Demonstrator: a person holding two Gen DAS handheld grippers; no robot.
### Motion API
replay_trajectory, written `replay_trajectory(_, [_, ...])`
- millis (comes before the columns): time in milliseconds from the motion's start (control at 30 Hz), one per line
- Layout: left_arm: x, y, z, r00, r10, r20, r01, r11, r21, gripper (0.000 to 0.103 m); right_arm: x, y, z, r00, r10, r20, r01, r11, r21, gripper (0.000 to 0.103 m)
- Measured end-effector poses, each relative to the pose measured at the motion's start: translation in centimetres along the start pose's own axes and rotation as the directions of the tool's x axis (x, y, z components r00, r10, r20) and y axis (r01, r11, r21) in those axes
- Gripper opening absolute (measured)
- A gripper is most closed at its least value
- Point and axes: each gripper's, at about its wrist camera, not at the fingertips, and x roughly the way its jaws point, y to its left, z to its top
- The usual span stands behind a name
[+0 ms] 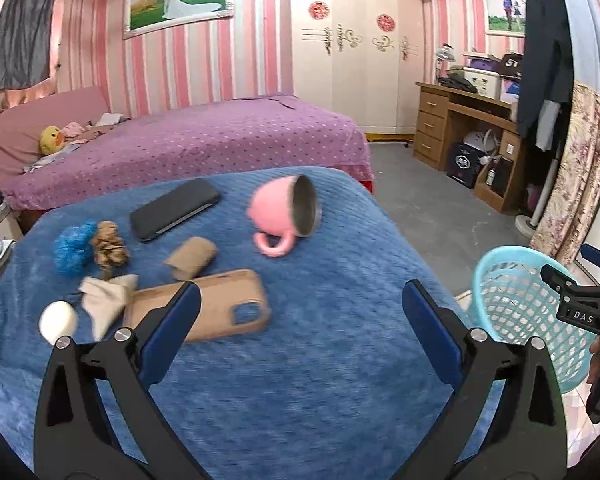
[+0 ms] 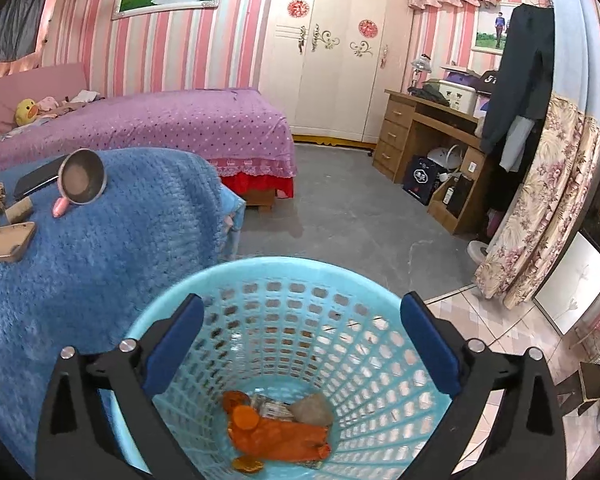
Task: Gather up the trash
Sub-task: 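Move both open tools back over the bed toward the white soap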
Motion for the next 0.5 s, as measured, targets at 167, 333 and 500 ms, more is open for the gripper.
replay_trajectory(167, [0.0,3.4,0.0,0.999,0.042,-0.014,-0.041,0.999,0.014,0.097,-0.3,3.2,0.9,0.999,0.036,0.013,-0.036,0.999,0.016,0.098])
replay_trajectory(333, [0.3,6.9,-1.2,0.998,0.052,-0.028,-0.053,0.998,-0.024,0.097,-0.2,6.3,1.3,0.998,0.059,0.014,-0.059,0.998,0.008,0.098])
replay_trajectory(500, [0.8,10.0,-1.8,0.996,0.073,-0.049,-0.075,0.997,-0.035,0.097,-0.6,9.9,1.5,0.995,0.102,0.021,-0.103,0.995,0.01,0.098])
